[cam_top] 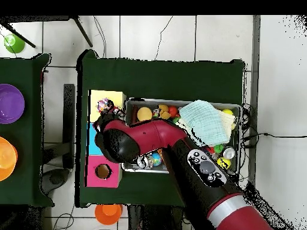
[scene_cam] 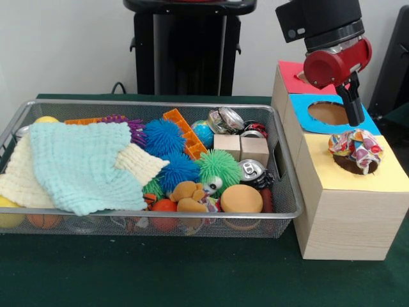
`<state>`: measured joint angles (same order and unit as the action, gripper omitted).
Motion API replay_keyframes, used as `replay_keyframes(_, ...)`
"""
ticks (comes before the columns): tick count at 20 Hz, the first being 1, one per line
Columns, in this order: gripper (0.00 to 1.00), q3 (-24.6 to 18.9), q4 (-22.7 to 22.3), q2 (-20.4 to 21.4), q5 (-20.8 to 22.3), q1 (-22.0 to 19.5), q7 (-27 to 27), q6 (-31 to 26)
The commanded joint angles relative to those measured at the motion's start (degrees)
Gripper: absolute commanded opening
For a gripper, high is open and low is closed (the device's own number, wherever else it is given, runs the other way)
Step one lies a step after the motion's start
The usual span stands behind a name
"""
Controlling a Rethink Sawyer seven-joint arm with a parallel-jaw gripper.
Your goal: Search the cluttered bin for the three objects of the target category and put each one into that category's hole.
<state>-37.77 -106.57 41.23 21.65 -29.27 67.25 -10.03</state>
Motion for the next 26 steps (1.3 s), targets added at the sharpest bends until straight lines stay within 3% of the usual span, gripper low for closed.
replay_keyframes(1,0.0,2.1,3.0,-1.2,3.0,-0.3,6.7,3.1)
replay_keyframes(26,0.0,4.4,4.8,-2.5,5.4,0.5,6.2,2.7)
